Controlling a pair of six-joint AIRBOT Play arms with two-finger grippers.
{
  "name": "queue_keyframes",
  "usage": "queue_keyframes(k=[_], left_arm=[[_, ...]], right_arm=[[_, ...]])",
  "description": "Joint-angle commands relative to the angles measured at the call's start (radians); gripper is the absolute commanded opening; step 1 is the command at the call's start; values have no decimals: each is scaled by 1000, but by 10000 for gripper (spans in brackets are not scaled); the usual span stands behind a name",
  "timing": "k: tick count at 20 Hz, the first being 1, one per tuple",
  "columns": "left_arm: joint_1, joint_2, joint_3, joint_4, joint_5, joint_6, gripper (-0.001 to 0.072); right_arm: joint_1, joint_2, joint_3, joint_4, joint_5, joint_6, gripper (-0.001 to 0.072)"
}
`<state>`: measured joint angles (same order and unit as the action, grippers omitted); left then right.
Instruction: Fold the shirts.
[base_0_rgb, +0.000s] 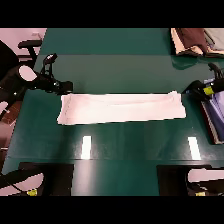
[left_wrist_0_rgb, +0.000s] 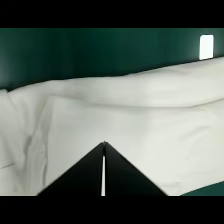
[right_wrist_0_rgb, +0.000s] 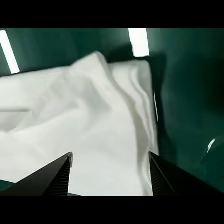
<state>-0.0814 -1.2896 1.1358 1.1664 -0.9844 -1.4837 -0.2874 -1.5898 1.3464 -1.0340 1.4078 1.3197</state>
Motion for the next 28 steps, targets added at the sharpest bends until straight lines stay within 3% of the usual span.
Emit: queue_keyframes(k=[1,7,9,10,11,18,23,28], left_arm=[[0,-1,14,-101,-45,2,32],[-68,-3,11,-175,-6,26,32],[-122,-3,11,-175,41,26,31],[-150,-3,11,-177,70,26,31],[-176,-5,11,-176,101,26,31],[-379,-297,200,-194,121,26,31],[-507,-555,434,-210,101,26,31],[-529,-628,518,-192,79,21,31]], right_arm=[[-92,-17,-105,24,16,-40,566],[-35,-115,-164,136,-17,-74,538],[-4,-126,-141,135,-32,-84,222],[5,-117,-125,135,-32,-85,95],[5,-101,-103,138,-26,-85,13],[58,121,90,338,88,-75,13],[268,208,249,360,85,-25,13],[461,207,381,358,52,8,14]])
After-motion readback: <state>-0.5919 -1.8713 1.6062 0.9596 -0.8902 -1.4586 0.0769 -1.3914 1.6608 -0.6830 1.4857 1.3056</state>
